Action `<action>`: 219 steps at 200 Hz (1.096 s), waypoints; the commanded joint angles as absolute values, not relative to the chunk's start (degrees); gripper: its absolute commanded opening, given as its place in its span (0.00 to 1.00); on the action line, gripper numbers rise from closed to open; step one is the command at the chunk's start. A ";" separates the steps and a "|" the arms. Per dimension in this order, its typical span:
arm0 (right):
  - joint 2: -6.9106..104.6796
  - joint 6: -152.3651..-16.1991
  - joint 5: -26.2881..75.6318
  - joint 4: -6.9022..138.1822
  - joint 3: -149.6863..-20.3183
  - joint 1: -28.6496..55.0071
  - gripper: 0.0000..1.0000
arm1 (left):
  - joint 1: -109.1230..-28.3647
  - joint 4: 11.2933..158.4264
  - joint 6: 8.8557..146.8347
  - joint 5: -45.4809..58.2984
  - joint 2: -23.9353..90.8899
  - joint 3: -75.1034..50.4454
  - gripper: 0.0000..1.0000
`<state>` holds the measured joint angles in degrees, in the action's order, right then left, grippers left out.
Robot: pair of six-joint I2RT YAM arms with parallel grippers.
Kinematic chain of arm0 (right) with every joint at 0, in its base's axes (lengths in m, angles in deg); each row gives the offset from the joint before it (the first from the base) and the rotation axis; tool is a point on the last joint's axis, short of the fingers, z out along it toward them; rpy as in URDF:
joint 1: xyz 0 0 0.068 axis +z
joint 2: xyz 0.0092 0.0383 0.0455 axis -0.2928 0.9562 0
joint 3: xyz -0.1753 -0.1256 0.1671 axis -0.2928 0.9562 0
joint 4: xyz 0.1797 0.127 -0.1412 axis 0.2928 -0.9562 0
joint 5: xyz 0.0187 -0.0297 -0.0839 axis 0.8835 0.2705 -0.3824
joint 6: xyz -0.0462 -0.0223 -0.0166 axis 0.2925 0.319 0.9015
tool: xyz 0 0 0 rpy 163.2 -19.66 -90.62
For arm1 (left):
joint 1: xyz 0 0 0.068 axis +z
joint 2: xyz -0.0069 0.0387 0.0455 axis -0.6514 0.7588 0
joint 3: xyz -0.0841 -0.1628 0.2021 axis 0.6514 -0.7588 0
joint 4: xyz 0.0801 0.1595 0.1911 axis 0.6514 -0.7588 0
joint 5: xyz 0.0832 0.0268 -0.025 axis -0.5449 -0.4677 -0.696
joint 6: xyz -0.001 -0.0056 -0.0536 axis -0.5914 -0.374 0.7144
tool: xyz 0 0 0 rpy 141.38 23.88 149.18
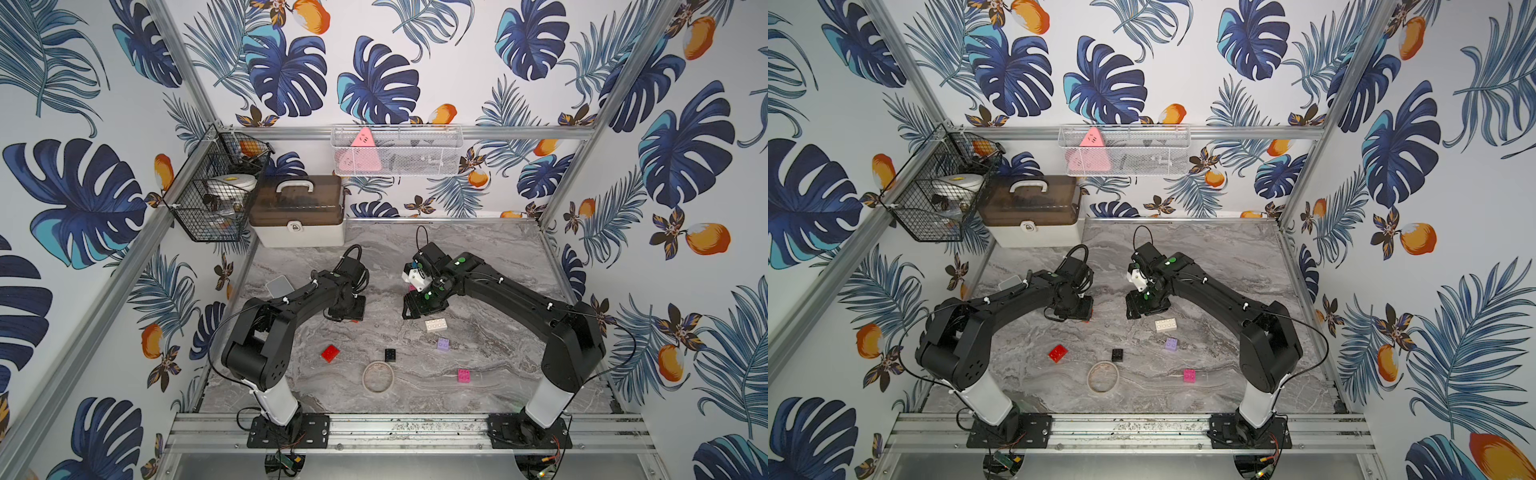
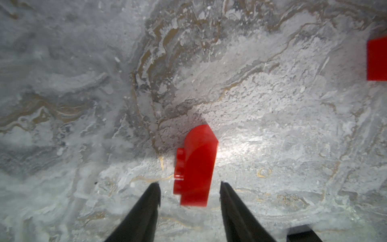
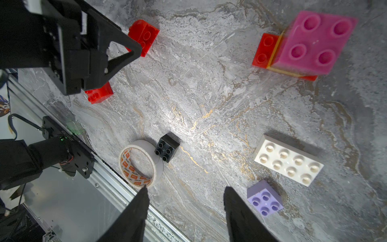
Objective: Assemble the number 1 with lego
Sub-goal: Pick up the lego brick from the center of the board.
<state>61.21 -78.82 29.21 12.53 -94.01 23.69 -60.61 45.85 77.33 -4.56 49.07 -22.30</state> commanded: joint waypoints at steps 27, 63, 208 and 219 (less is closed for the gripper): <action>60.23 -78.01 29.98 13.23 -94.07 23.24 0.56 | -60.97 45.41 74.87 -5.77 52.51 -19.68 0.36; 59.69 -79.05 31.92 13.11 -94.21 22.38 0.53 | -61.96 44.21 73.02 -7.26 53.84 -18.20 0.20; 57.85 -83.28 56.30 15.72 -97.74 11.67 0.70 | -66.48 81.73 28.14 7.19 13.59 -40.32 0.14; 56.75 -83.70 57.40 17.42 -96.94 11.63 0.71 | -66.44 82.98 23.88 8.80 12.23 -41.68 0.14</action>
